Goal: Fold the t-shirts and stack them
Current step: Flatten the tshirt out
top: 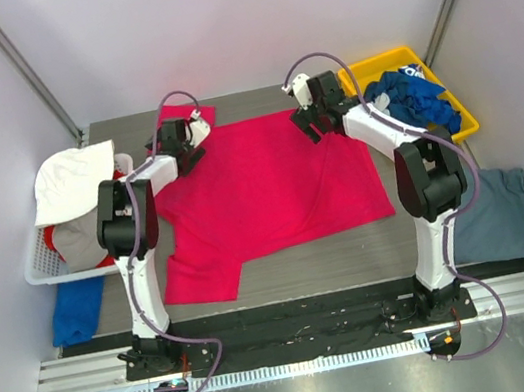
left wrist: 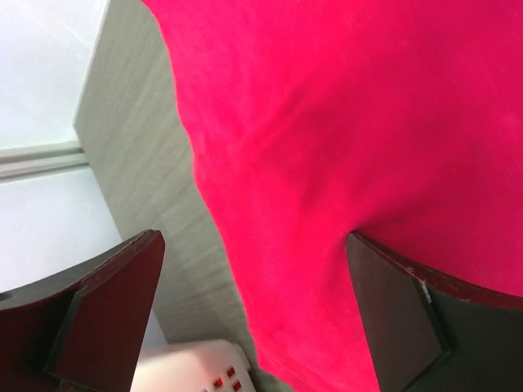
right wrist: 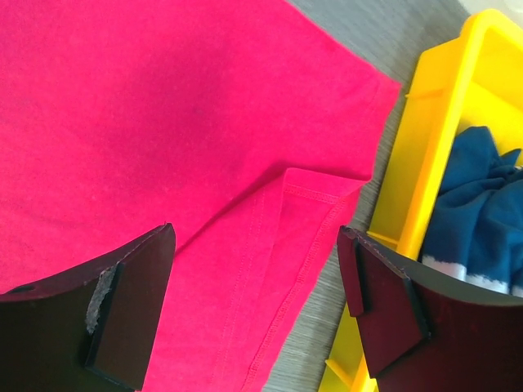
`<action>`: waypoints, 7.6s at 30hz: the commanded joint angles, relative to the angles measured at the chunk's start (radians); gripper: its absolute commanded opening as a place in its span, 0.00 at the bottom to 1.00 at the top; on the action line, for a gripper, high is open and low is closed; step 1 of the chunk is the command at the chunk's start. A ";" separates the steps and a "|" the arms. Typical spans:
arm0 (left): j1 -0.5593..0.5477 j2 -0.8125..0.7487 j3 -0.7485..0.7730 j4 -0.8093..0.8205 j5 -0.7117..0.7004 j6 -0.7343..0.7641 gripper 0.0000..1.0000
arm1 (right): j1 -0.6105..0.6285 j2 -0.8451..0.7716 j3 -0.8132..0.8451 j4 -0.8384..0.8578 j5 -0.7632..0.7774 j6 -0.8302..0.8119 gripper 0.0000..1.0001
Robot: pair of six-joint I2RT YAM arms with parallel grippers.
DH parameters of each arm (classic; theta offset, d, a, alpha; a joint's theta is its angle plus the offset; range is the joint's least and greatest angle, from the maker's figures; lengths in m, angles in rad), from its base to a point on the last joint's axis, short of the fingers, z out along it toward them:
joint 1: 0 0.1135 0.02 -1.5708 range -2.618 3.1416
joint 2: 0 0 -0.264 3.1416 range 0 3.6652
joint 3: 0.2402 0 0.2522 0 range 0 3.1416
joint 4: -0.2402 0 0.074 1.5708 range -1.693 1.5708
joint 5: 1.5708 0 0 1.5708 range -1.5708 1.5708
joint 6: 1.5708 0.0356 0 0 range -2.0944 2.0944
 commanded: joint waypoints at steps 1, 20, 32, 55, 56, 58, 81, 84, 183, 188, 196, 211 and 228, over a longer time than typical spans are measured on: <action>0.004 0.068 0.085 0.017 -0.003 0.024 1.00 | -0.003 0.029 0.020 0.044 0.013 -0.023 0.88; 0.002 0.135 0.217 0.013 -0.019 0.009 1.00 | -0.003 0.097 0.010 0.124 0.095 -0.023 0.87; -0.015 -0.121 0.048 0.014 -0.019 -0.057 1.00 | -0.001 -0.098 -0.151 0.089 0.086 0.034 0.86; -0.027 -0.847 -0.490 -0.349 0.133 -0.152 1.00 | 0.033 -0.382 -0.433 -0.012 0.019 0.045 0.86; -0.027 -0.872 -0.518 -0.404 0.147 -0.152 1.00 | 0.034 -0.382 -0.443 -0.012 0.019 0.046 0.86; -0.030 -0.948 -0.552 -0.513 0.171 -0.141 1.00 | 0.042 -0.377 -0.450 -0.012 0.016 0.048 0.85; -0.024 -0.744 -0.707 -0.463 0.248 -0.167 0.66 | 0.057 -0.380 -0.496 0.008 0.023 0.045 0.83; -0.012 -0.730 -0.717 -0.458 0.257 -0.163 0.59 | 0.057 -0.379 -0.498 0.006 0.020 0.046 0.82; 0.022 -0.118 -0.099 -0.224 0.003 -0.035 0.67 | -0.023 -0.164 -0.518 0.239 0.250 -0.121 0.79; 0.021 -0.185 -0.148 -0.222 0.030 -0.061 0.66 | -0.021 -0.192 -0.524 0.203 0.220 -0.091 0.79; 0.005 -0.412 -0.256 -0.273 0.085 -0.136 0.67 | -0.020 -0.245 -0.532 0.160 0.194 -0.057 0.79; -0.044 -0.790 -0.548 -0.548 0.280 -0.209 0.69 | -0.013 -0.365 -0.570 0.054 0.079 -0.021 0.80; -0.102 -1.097 -0.800 -0.731 0.469 -0.180 0.72 | 0.005 -0.385 -0.555 0.017 0.049 -0.005 0.83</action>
